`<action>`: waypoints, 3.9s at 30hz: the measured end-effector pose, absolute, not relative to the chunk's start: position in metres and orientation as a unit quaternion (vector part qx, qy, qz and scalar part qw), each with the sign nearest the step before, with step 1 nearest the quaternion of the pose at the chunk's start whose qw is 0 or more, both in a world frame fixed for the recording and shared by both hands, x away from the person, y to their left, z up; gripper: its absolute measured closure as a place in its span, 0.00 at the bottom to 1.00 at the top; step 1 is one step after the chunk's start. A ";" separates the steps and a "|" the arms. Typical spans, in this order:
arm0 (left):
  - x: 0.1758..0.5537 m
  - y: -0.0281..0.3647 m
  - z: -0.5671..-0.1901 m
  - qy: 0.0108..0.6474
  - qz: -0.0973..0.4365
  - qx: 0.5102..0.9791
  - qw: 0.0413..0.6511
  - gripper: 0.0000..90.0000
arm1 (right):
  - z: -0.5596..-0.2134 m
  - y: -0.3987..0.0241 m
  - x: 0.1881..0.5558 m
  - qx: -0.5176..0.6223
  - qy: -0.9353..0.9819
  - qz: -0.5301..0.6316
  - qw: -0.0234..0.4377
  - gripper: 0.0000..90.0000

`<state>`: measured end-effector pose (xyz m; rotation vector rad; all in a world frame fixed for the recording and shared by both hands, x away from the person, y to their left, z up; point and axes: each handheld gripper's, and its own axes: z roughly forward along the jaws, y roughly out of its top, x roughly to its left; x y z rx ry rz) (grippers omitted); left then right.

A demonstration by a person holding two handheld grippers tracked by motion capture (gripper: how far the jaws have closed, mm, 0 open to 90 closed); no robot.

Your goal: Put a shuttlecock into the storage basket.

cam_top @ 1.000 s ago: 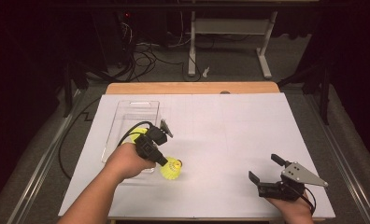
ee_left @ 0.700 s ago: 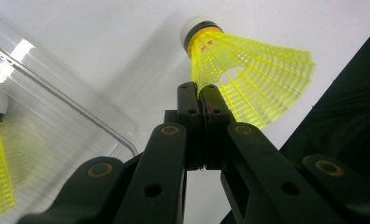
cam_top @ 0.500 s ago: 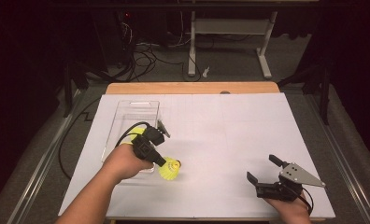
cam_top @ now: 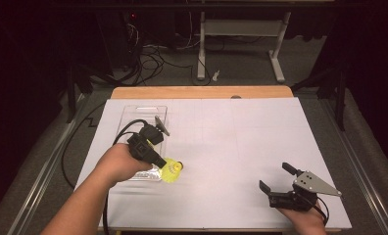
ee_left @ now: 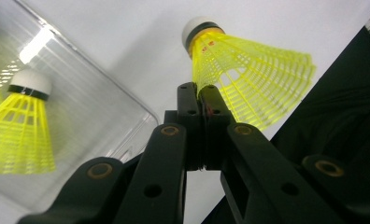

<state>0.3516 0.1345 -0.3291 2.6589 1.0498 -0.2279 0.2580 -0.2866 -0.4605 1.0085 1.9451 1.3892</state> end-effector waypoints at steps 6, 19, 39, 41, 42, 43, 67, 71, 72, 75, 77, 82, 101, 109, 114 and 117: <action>0.352 0.141 -0.317 0.364 -0.074 0.918 0.135 0.99 | -0.462 -0.287 0.258 0.374 0.724 0.514 0.268 0.00; 0.355 0.162 -0.295 0.379 -0.059 0.913 0.138 0.99 | -0.462 -0.290 0.259 0.375 0.724 0.514 0.267 0.00; 0.361 0.191 -0.298 0.403 -0.060 0.903 0.137 0.99 | -0.461 -0.290 0.258 0.374 0.723 0.515 0.269 0.00; 0.361 0.194 -0.299 0.405 -0.061 0.902 0.134 0.99 | -0.461 -0.290 0.258 0.374 0.723 0.514 0.268 0.00; 0.361 0.195 -0.300 0.406 -0.060 0.902 0.135 0.99 | -0.461 -0.290 0.258 0.374 0.723 0.515 0.268 0.00; 0.361 0.196 -0.300 0.407 -0.061 0.901 0.135 0.99 | -0.461 -0.291 0.258 0.374 0.723 0.515 0.268 0.00; 0.367 0.210 -0.312 0.432 -0.062 0.890 0.134 0.99 | -0.461 -0.291 0.257 0.376 0.721 0.516 0.268 0.00; 0.370 0.211 -0.319 0.441 -0.062 0.884 0.139 0.99 | -0.460 -0.292 0.257 0.378 0.721 0.516 0.268 0.00; 0.371 0.211 -0.321 0.444 -0.062 0.882 0.142 0.99 | -0.460 -0.292 0.257 0.378 0.720 0.517 0.268 0.00; 0.373 0.211 -0.326 0.451 -0.061 0.879 0.141 0.99 | -0.460 -0.293 0.257 0.378 0.720 0.517 0.268 0.00; 0.374 0.211 -0.329 0.454 -0.060 0.878 0.139 0.99 | -0.460 -0.293 0.257 0.378 0.720 0.517 0.268 0.00; 0.376 0.211 -0.339 0.461 -0.062 0.874 0.139 0.99 | -0.461 -0.293 0.257 0.378 0.720 0.517 0.268 0.00; 0.376 0.211 -0.370 0.482 -0.075 0.862 0.136 0.99 | -0.460 -0.293 0.257 0.377 0.721 0.516 0.269 0.00; 0.374 0.215 -0.377 0.488 -0.076 0.858 0.138 0.99 | -0.460 -0.293 0.258 0.377 0.721 0.516 0.269 0.01; 0.374 0.217 -0.383 0.491 -0.077 0.857 0.137 0.99 | -0.460 -0.292 0.258 0.376 0.721 0.516 0.269 0.01; 0.374 0.218 -0.386 0.492 -0.078 0.856 0.138 0.99 | -0.460 -0.293 0.258 0.376 0.721 0.516 0.269 0.01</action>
